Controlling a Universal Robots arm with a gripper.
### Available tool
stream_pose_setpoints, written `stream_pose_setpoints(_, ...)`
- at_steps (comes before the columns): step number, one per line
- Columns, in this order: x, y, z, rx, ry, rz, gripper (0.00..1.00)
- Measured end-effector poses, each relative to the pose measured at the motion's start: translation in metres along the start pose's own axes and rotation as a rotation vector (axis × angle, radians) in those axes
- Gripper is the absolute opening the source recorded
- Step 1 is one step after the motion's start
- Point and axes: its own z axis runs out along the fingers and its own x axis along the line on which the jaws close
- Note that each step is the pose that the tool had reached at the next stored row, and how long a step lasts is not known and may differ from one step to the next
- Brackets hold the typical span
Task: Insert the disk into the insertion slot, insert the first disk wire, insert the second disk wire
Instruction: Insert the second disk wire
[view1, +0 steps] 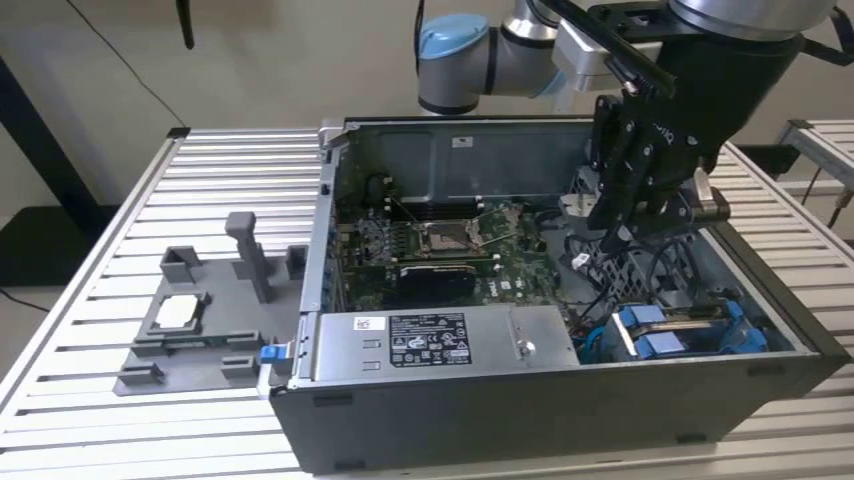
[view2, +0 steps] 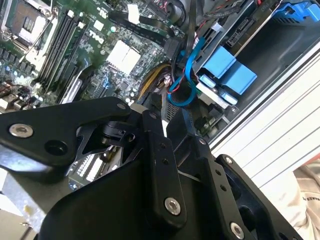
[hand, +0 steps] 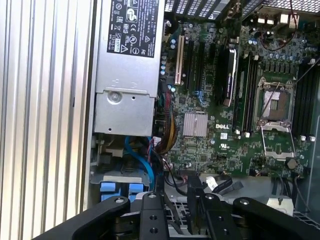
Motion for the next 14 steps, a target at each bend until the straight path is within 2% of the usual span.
stream_pose_setpoints(5,-0.0002,0.0005,0.0,0.0026,0.0003,0.0,0.33)
stream_pose_setpoints(14,-0.0002,0.0007,0.0,0.0027,0.0003,0.0,0.33)
